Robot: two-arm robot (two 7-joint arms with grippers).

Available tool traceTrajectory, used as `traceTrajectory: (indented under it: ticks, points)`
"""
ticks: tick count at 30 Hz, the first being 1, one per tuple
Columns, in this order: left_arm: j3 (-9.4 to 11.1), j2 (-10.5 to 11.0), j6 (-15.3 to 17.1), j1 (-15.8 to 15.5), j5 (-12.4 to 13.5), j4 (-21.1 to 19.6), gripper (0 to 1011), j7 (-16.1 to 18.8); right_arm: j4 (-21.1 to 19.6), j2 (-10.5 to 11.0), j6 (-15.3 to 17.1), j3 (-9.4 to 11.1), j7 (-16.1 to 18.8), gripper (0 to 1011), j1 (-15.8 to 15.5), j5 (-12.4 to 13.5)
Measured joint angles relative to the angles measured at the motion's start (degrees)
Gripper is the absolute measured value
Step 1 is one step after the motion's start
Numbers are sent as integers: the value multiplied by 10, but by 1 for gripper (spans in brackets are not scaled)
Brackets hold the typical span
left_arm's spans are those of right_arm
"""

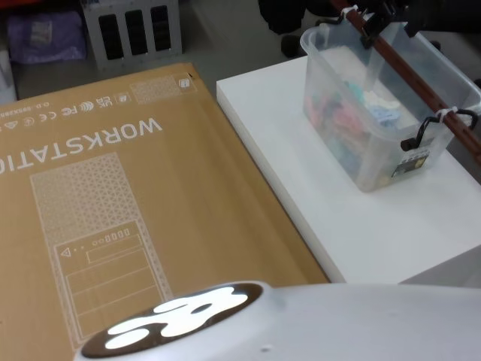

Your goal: Use one hand to grasp the basket and place it at the designated location.

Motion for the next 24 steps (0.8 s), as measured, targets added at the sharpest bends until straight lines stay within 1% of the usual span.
traceTrajectory:
  ticks: [24]
  points:
    - [0, 0, 0, 0, 0, 0, 0, 0, 0, 0, 0, 0, 0, 1000, 0, 0]
